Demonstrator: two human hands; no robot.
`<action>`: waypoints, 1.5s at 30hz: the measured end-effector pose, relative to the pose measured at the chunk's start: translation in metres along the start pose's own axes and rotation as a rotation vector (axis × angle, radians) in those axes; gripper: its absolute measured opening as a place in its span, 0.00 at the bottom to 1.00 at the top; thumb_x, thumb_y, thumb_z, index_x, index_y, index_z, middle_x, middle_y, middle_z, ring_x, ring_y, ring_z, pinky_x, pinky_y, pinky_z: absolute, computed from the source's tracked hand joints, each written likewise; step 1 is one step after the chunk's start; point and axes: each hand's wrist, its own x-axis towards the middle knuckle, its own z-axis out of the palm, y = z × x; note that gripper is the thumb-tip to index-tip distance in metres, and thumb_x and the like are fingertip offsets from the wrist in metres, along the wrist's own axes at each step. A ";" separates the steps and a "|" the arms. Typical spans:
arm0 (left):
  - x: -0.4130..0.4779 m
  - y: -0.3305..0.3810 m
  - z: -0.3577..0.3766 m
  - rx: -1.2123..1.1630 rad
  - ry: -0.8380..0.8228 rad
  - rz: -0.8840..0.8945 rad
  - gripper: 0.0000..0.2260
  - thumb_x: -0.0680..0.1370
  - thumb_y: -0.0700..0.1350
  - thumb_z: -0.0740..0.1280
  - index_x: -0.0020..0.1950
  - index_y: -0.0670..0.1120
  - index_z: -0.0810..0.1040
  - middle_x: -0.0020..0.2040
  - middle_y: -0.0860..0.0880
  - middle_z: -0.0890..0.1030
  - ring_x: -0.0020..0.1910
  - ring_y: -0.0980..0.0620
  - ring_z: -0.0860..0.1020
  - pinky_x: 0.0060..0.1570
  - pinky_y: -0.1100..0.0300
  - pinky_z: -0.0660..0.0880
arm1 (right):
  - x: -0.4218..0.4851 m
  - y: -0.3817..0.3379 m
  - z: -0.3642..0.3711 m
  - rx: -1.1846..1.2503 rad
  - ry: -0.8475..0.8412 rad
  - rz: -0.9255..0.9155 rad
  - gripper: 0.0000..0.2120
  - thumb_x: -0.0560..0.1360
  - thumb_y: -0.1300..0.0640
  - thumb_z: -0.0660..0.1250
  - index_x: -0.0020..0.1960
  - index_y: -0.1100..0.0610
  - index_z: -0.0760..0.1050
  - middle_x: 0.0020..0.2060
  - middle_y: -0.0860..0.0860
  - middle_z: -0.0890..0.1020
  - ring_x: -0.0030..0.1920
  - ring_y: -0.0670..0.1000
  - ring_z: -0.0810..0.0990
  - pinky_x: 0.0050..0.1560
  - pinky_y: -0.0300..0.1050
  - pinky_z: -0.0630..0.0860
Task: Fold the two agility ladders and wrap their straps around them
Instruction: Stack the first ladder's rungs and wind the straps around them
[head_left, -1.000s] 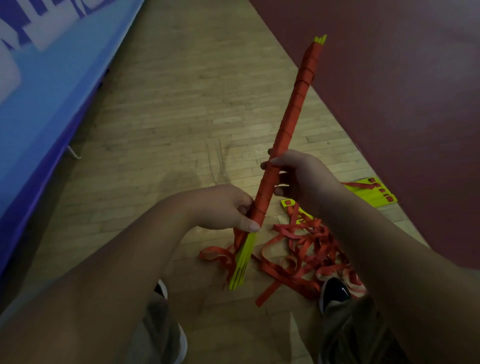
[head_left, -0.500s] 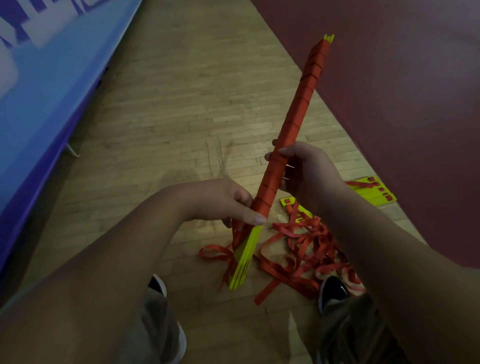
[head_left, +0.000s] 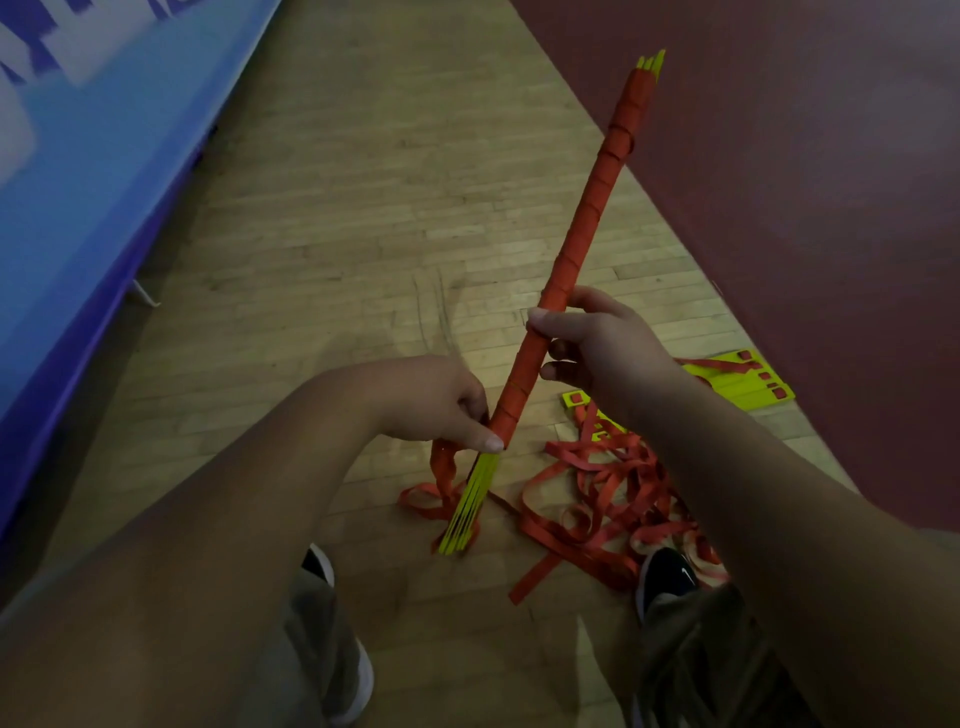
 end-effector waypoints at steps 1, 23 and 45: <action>0.001 0.000 0.002 0.026 -0.002 -0.006 0.17 0.77 0.67 0.75 0.55 0.56 0.86 0.50 0.55 0.86 0.52 0.54 0.84 0.55 0.50 0.82 | 0.000 0.001 0.000 -0.012 0.013 -0.007 0.18 0.77 0.60 0.80 0.65 0.59 0.81 0.45 0.55 0.84 0.37 0.49 0.81 0.40 0.48 0.83; 0.001 0.006 0.009 0.177 0.062 -0.026 0.10 0.76 0.50 0.80 0.50 0.49 0.82 0.49 0.49 0.84 0.47 0.49 0.81 0.46 0.53 0.77 | 0.001 0.004 -0.003 -0.117 0.185 -0.061 0.24 0.77 0.52 0.82 0.66 0.55 0.74 0.52 0.59 0.87 0.41 0.52 0.85 0.37 0.45 0.83; -0.004 0.012 0.009 0.088 0.043 -0.055 0.15 0.80 0.63 0.73 0.55 0.53 0.80 0.52 0.51 0.82 0.50 0.51 0.81 0.51 0.51 0.79 | 0.000 0.007 -0.001 -0.269 0.251 -0.066 0.23 0.75 0.48 0.83 0.63 0.53 0.75 0.55 0.53 0.85 0.48 0.52 0.87 0.39 0.45 0.83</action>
